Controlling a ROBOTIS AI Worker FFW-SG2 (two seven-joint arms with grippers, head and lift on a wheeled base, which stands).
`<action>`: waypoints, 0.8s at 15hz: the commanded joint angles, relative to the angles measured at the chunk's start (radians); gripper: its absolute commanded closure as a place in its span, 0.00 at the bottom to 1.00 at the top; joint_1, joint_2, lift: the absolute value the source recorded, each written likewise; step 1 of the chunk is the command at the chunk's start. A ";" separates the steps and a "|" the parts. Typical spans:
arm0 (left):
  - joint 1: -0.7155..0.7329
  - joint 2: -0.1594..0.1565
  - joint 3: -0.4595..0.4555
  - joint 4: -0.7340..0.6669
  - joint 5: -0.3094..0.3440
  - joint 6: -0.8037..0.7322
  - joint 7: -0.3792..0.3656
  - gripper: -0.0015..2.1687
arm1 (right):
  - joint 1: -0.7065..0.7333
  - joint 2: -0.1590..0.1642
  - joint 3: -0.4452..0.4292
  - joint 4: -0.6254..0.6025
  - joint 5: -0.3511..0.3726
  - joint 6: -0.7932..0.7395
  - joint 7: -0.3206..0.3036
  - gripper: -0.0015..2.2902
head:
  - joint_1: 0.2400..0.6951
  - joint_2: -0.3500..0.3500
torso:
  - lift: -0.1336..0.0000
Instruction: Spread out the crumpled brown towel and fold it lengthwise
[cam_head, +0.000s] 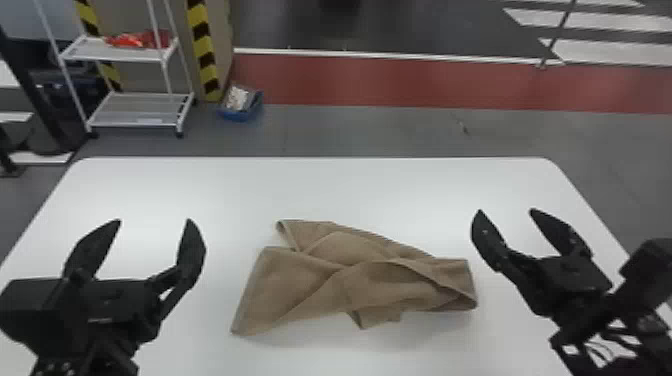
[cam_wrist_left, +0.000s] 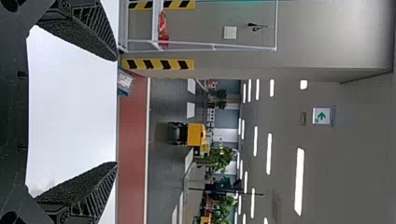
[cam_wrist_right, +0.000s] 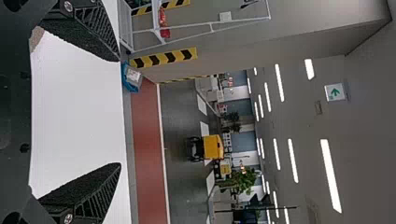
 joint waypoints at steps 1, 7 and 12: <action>-0.014 0.000 -0.013 0.011 -0.033 -0.022 0.025 0.04 | 0.000 0.002 0.031 -0.047 0.030 0.088 -0.033 0.04 | 1.00 0.42 | 0.07; -0.012 0.009 -0.011 0.018 -0.041 -0.049 0.044 0.04 | 0.026 0.002 0.035 -0.067 0.027 0.032 0.008 0.07 | 1.00 0.49 | 0.07; -0.003 0.011 -0.013 0.015 -0.045 -0.098 0.040 0.04 | 0.059 0.002 0.035 -0.076 0.029 -0.032 0.011 0.08 | 1.00 0.49 | 0.07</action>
